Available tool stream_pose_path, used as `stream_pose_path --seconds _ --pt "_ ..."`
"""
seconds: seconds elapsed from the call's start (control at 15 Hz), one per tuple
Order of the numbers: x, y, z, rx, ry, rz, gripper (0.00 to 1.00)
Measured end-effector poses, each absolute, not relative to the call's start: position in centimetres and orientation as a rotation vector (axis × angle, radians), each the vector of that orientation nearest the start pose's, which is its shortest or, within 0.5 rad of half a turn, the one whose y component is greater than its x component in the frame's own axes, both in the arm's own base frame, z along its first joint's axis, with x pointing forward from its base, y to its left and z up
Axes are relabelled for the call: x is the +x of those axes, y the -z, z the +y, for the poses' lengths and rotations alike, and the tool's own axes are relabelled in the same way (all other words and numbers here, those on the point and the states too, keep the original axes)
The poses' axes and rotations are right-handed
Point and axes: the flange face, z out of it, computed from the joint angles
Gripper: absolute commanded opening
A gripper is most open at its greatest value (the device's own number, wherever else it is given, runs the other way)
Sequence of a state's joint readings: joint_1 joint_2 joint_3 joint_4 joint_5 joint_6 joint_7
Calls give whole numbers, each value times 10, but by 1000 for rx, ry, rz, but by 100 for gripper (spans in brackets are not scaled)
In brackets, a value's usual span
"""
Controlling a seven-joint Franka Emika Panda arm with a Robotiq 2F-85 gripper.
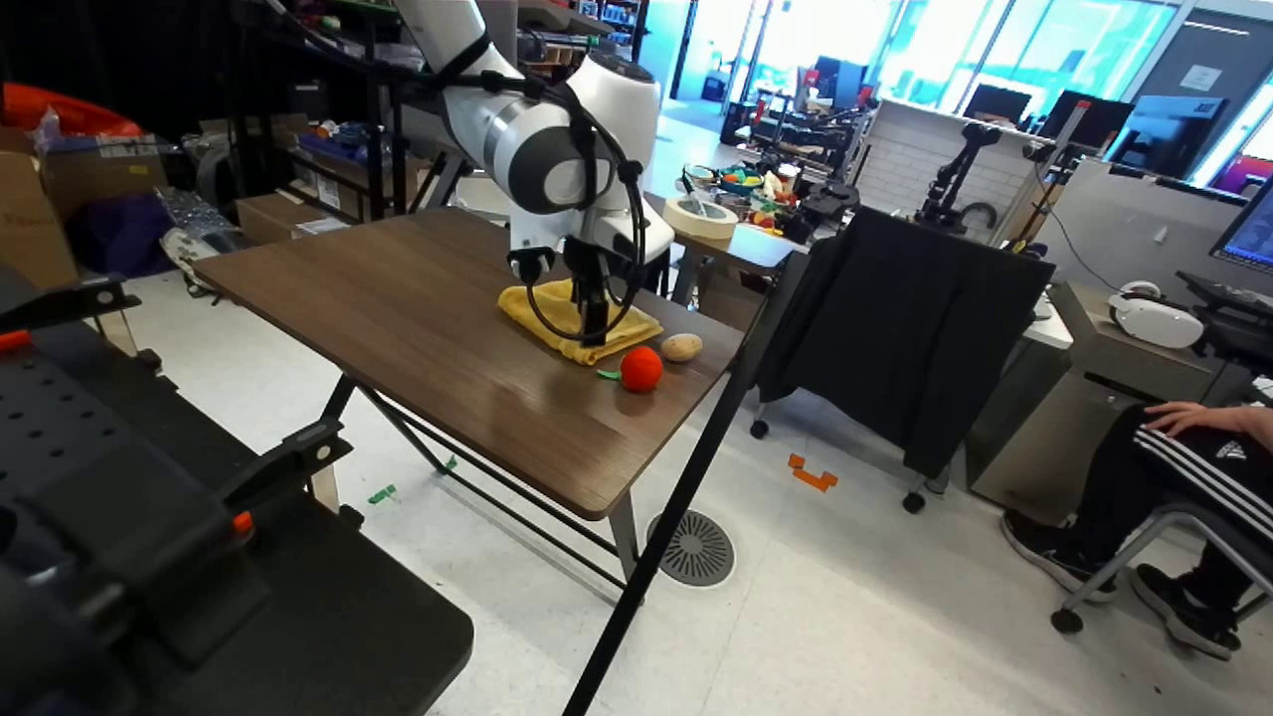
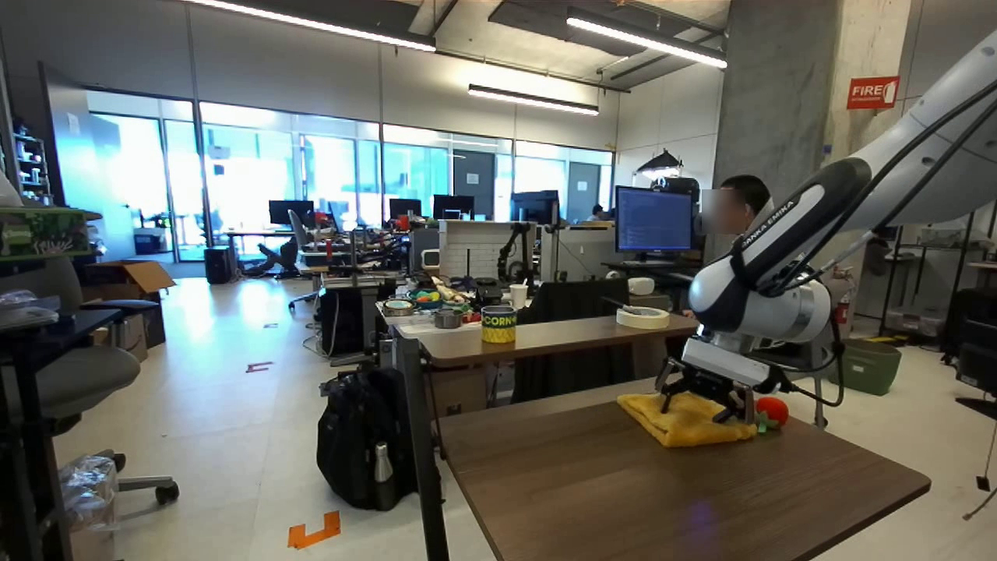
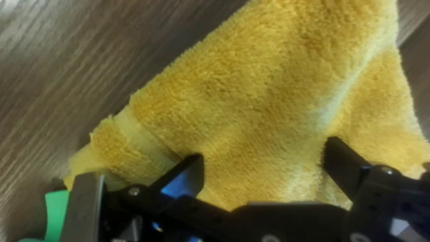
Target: Use the yellow towel to wipe the table
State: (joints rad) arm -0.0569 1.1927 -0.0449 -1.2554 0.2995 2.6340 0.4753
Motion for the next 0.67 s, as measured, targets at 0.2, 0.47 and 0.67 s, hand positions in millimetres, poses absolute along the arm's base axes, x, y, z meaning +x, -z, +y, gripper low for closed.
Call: stream_pose_path --seconds 0.2,0.47,0.67 --pt "742 -38 -66 -2722 259 1176 100" --pt "750 -32 15 -2733 254 1105 100" --pt "746 -33 87 -2739 219 1061 100"
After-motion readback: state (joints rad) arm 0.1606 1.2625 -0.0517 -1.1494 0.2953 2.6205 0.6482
